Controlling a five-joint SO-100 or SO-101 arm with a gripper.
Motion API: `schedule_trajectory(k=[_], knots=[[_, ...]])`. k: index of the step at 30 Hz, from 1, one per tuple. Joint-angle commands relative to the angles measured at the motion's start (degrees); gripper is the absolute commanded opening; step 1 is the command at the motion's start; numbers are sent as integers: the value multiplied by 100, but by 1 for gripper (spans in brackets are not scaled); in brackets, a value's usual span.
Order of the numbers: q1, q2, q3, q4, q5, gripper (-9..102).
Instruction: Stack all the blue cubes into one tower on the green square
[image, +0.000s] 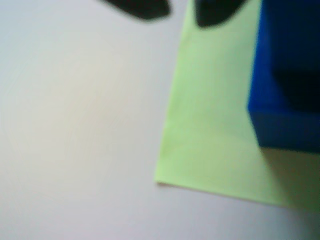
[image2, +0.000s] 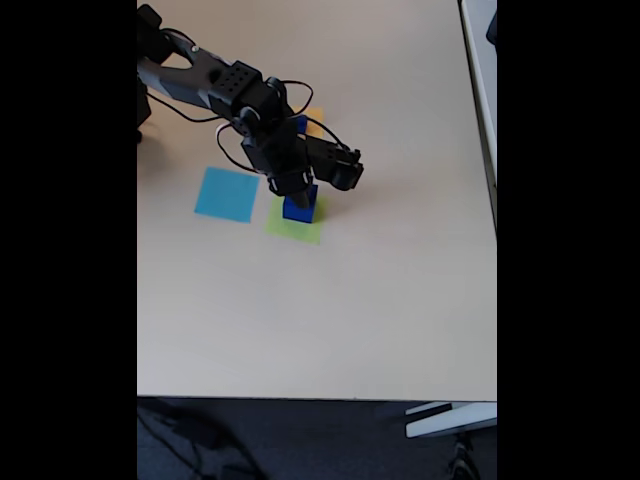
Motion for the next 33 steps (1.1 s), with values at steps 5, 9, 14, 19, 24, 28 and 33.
schedule_trajectory(k=[5, 9, 14, 19, 24, 28, 33], knots=[[-88, 79, -396, -18, 0, 0], [-105, 79, -396, -18, 18, 0], [-114, 79, -396, -9, 18, 0], [-88, 79, -387, -9, 26, 0], [-9, 105, -422, -26, 35, 0], [70, 167, -448, -53, 97, 0], [202, 220, -501, -53, 185, 0]])
